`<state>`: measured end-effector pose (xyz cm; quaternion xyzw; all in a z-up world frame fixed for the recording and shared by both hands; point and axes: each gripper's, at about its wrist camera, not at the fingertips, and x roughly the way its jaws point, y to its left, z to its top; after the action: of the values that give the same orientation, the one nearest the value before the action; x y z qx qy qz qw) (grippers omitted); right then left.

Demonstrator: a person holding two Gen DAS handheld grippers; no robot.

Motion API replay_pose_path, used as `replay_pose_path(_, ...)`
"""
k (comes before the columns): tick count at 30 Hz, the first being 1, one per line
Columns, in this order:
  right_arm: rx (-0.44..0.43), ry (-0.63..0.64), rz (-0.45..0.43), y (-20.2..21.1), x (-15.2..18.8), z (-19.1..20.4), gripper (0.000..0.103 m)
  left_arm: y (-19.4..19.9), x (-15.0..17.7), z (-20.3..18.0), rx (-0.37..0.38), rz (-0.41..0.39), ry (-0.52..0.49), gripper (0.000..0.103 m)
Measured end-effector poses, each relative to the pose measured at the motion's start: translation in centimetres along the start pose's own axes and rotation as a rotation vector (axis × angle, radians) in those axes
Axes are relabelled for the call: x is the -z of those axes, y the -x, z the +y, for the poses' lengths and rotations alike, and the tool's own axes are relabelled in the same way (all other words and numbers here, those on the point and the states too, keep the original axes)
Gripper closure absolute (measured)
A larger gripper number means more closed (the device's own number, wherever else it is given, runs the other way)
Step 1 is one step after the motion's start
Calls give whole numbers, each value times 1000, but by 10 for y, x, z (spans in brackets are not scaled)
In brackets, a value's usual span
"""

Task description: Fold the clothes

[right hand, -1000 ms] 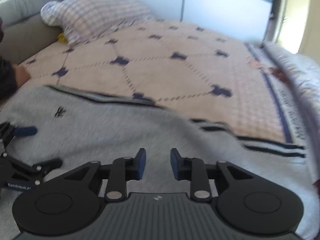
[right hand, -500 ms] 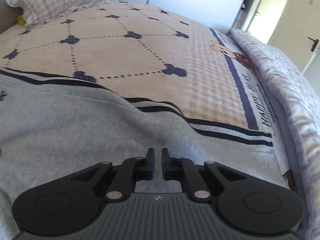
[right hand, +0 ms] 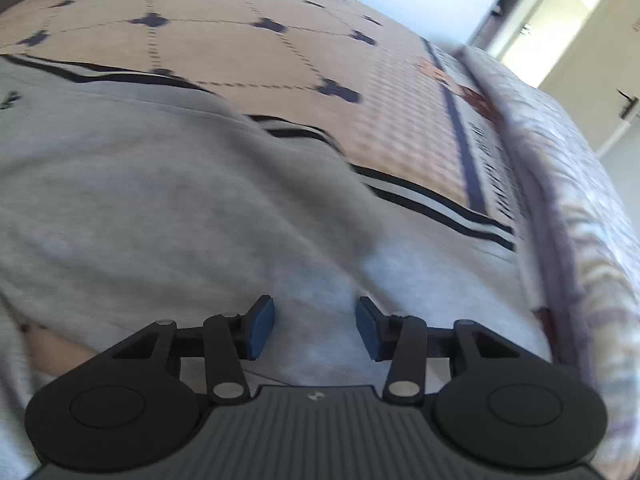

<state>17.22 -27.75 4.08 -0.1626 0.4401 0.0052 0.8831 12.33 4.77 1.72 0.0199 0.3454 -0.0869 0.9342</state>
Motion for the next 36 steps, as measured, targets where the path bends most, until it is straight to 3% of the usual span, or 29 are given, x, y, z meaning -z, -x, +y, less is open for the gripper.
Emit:
replay_pose_path(2, 23, -78, 19, 7, 7, -23, 56, 14, 1, 9, 30, 33, 16, 0)
replay_pose_path(3, -14, -94, 5, 19, 13, -29, 56, 27, 8, 18, 25, 22, 51, 0)
replay_pose_path(5, -163, -96, -26, 44, 27, -31, 55, 51, 21, 33, 11, 4, 116, 0)
replay_pose_path(7, -298, -73, -19, 59, 41, -19, 53, 61, 40, 41, -44, 34, 98, 0)
replay_pose_path(9, -372, -36, 3, 63, 53, 1, 53, 77, 55, 44, -72, 40, 71, 0)
replay_pose_path(11, -354, 29, 43, 56, 69, 22, 53, 96, 66, 42, -79, 27, 37, 0)
replay_pose_path(14, -329, 47, 11, 61, 83, 28, 53, 129, 76, 44, -95, -5, 11, 0)
replay_pose_path(15, -307, 34, 6, 64, 81, 24, 62, 139, 78, 46, -107, -13, 10, 0)
replay_pose_path(16, -251, 28, -6, 65, 78, 19, 83, 148, 78, 51, -119, -28, 18, 0)
replay_pose_path(17, -193, 35, -23, 67, 75, 16, 92, 155, 79, 56, -135, -38, 34, 0)
replay_pose_path(19, -233, 53, -84, 75, 71, 11, 94, 161, 78, 65, -161, -41, 79, 0)
replay_pose_path(21, -304, 81, -131, 83, 68, 11, 91, 163, 78, 75, -152, -31, 132, 0)
replay_pose_path(23, -331, 185, -122, 82, 69, 28, 69, 164, 82, 81, -162, -25, 178, 0)
replay_pose_path(24, -321, 248, -122, 80, 71, 38, 51, 164, 84, 84, -166, -23, 200, 0)
replay_pose_path(26, -291, 358, -120, 74, 80, 55, 50, 162, 89, 88, -163, -16, 215, 0)
replay_pose_path(27, -289, 375, -113, 70, 83, 60, 55, 159, 93, 87, -163, -3, 212, 0)
replay_pose_path(28, -322, 345, -100, 67, 83, 59, 80, 155, 94, 87, -169, 16, 208, 0)
replay_pose_path(29, -339, 292, -92, 66, 79, 54, 96, 154, 95, 87, -173, 20, 204, 0)
replay_pose_path(30, -331, 226, -100, 68, 74, 45, 101, 153, 96, 87, -177, 23, 200, 0)
replay_pose_path(33, -313, 20, -132, 75, 60, 12, 101, 156, 98, 89, -180, 12, 207, 0)
replay_pose_path(36, -278, 25, -71, 59, 61, 17, 101, 160, 100, 94, -176, 5, 235, 0)
